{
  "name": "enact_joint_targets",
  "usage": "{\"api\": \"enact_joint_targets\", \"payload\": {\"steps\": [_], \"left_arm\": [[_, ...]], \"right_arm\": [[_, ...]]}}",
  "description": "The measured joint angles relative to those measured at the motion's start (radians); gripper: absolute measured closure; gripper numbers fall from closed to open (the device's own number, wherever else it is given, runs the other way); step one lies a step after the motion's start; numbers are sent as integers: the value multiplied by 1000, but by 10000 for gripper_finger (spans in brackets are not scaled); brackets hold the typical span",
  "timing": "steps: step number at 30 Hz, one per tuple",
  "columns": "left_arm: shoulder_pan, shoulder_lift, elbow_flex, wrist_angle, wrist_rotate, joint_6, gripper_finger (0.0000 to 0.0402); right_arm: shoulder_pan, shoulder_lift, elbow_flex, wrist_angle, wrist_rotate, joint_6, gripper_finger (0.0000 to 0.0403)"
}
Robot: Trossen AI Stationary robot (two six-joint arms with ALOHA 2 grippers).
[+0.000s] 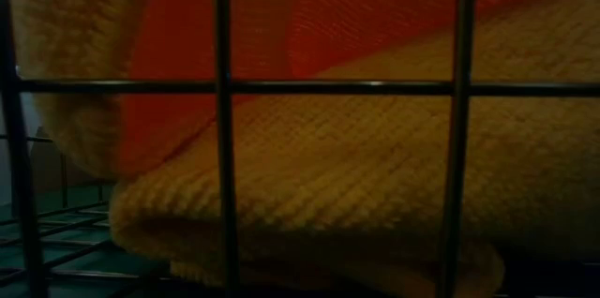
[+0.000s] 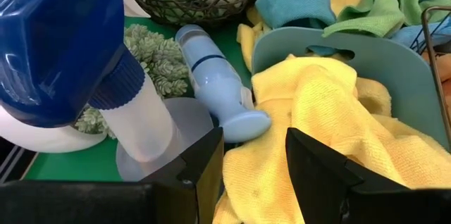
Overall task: Sort microfiber towel by color & place in baskets
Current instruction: Put the orange microfiber towel into the gold wire basket, then put the green microfiber towel into the black wire basket
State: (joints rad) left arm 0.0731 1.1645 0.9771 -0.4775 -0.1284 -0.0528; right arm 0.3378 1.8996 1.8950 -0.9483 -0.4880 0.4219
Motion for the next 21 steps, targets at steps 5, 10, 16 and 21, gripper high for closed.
{"api": "enact_joint_targets", "payload": {"steps": [5,10,16,21], "left_arm": [[0,0,0,0,0,0,254],[0,0,0,-4,0,0,254],[0,0,0,-6,0,0,254],[0,0,0,-7,2,0,254]], "right_arm": [[-6,-16,1,-23,-24,13,217],[-4,-40,70,-150,124,26,220],[14,-44,231,-360,334,18,221],[44,-48,267,-521,539,-12,221]]}}
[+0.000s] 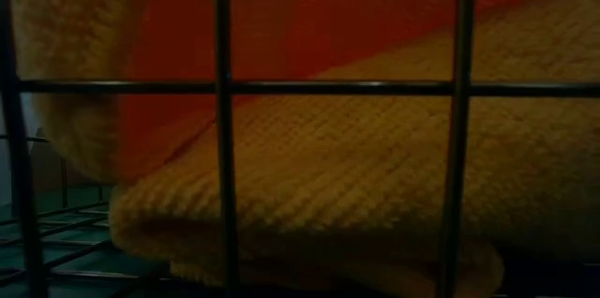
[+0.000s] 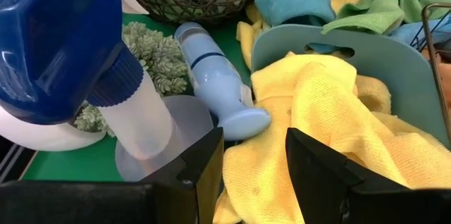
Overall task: Sort microfiber towel by color & place in baskets
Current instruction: Put the green microfiber towel into the black wire basket
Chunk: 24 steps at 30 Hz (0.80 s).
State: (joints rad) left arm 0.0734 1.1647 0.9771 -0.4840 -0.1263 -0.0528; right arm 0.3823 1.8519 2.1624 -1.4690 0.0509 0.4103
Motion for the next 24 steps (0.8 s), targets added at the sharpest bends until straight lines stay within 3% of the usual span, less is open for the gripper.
{"api": "enact_joint_targets", "payload": {"steps": [5,17,24], "left_arm": [[0,0,0,0,1,0,254],[0,0,0,-1,2,0,254],[0,0,0,-1,1,0,254]], "right_arm": [[27,-4,-41,-99,171,9,221],[30,-9,-387,-103,64,-15,221],[30,-9,-505,-94,61,-33,221]]}}
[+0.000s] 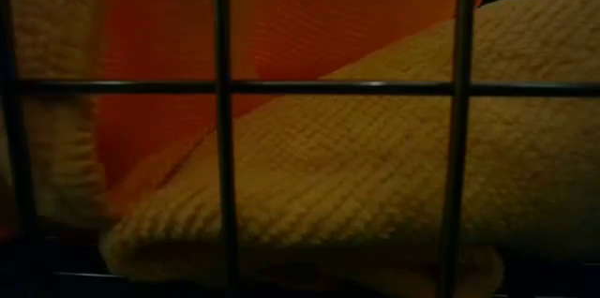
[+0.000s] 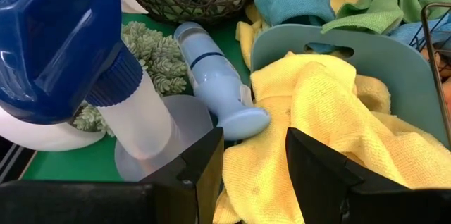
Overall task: Sort microfiber towel by color & place in baskets
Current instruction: Put the green microfiber towel into the black wire basket
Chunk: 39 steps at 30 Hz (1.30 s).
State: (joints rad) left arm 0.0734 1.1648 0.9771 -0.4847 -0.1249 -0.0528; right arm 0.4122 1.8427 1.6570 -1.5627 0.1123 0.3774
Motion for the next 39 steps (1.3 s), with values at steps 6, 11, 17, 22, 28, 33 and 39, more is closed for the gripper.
{"api": "enact_joint_targets", "payload": {"steps": [6,11,17,22,28,33,39], "left_arm": [[0,0,0,0,0,0,254],[0,0,0,0,0,0,254],[0,0,0,0,0,0,254],[0,0,0,0,0,0,254],[0,0,0,0,0,0,254],[0,0,0,0,0,0,254],[0,0,0,1,0,0,254]], "right_arm": [[0,0,-28,32,-28,-35,221],[0,0,-31,29,-105,-87,221],[1,0,-56,125,-96,-96,221],[0,0,-135,169,-77,-98,221],[0,0,-218,207,-52,-99,227],[0,0,-221,219,-52,-125,292],[0,1,-168,144,-53,-161,392]]}}
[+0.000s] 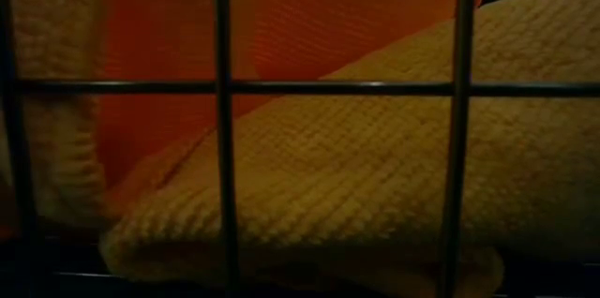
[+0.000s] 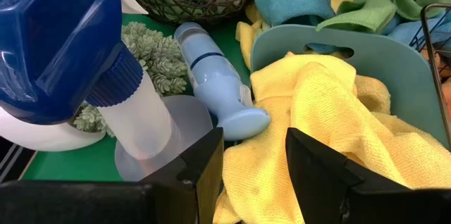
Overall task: Sort microfiber towel by color & place in baskets
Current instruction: Put the green microfiber towel into the black wire basket
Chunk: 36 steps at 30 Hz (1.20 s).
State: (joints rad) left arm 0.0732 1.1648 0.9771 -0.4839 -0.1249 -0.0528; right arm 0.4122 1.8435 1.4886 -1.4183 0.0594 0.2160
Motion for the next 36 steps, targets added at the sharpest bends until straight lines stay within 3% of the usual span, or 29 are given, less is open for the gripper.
{"api": "enact_joint_targets", "payload": {"steps": [4,8,20,28,36], "left_arm": [[0,0,0,0,0,0,254],[0,0,0,0,0,0,254],[-2,0,0,0,0,0,254],[-2,0,0,0,0,0,254],[-2,0,0,0,0,0,254]], "right_arm": [[-1,-24,93,-89,3,-14,374],[-10,-84,192,-153,49,-9,389],[-120,-330,406,-154,217,23,398],[-226,-471,526,-154,442,11,396],[-391,-592,576,-152,762,17,396]]}}
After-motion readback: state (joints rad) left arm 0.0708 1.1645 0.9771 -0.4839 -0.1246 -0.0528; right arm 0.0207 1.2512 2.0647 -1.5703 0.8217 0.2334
